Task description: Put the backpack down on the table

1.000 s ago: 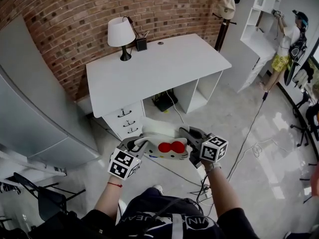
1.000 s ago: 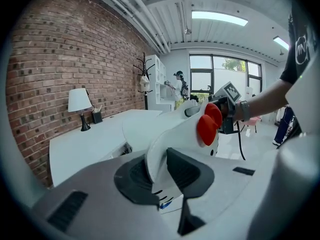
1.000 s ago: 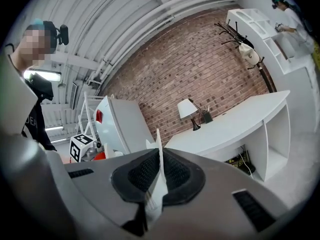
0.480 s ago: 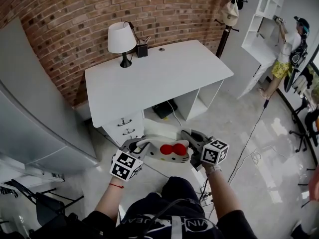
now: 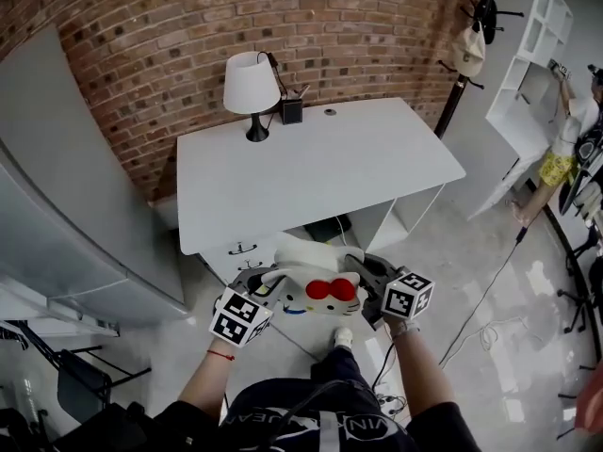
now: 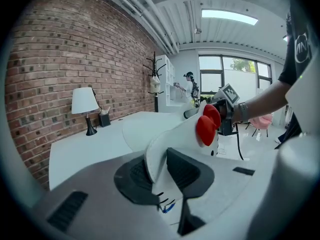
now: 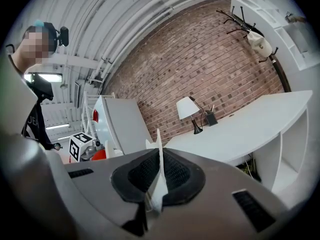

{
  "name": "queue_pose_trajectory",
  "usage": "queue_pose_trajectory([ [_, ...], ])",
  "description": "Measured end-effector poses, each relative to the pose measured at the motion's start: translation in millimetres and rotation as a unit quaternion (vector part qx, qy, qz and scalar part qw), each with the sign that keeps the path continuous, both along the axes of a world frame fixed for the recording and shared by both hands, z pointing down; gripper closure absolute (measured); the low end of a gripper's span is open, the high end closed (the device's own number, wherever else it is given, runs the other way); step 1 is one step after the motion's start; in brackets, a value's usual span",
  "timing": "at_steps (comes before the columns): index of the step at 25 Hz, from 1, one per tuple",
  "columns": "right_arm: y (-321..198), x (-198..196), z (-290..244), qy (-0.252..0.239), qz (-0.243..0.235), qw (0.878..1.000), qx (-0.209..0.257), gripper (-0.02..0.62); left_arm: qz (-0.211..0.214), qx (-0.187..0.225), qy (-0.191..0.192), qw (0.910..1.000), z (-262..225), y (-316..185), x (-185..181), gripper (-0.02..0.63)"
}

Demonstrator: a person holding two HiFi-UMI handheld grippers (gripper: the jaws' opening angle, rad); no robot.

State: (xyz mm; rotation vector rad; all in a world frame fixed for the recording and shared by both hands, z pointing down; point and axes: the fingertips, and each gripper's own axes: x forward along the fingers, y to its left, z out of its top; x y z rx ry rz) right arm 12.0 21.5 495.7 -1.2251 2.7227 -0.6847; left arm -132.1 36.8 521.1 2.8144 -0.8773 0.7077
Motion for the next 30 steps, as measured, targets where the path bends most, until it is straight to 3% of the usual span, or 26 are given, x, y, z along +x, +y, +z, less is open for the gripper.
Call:
queue_pose_trajectory([
  [11, -91.9, 18.1, -4.0, 0.0, -0.082, 0.997, -0.004, 0.583, -0.075, -0.011, -0.005, 0.9971, -3.6, -68.1, 23.1, 0.54],
  [30, -193.5, 78.6, -12.1, 0.004, -0.162, 0.987, 0.008, 0.584, -0.148, 0.0, -0.004, 0.9889, -11.9, -153.0, 90.7, 0.54],
])
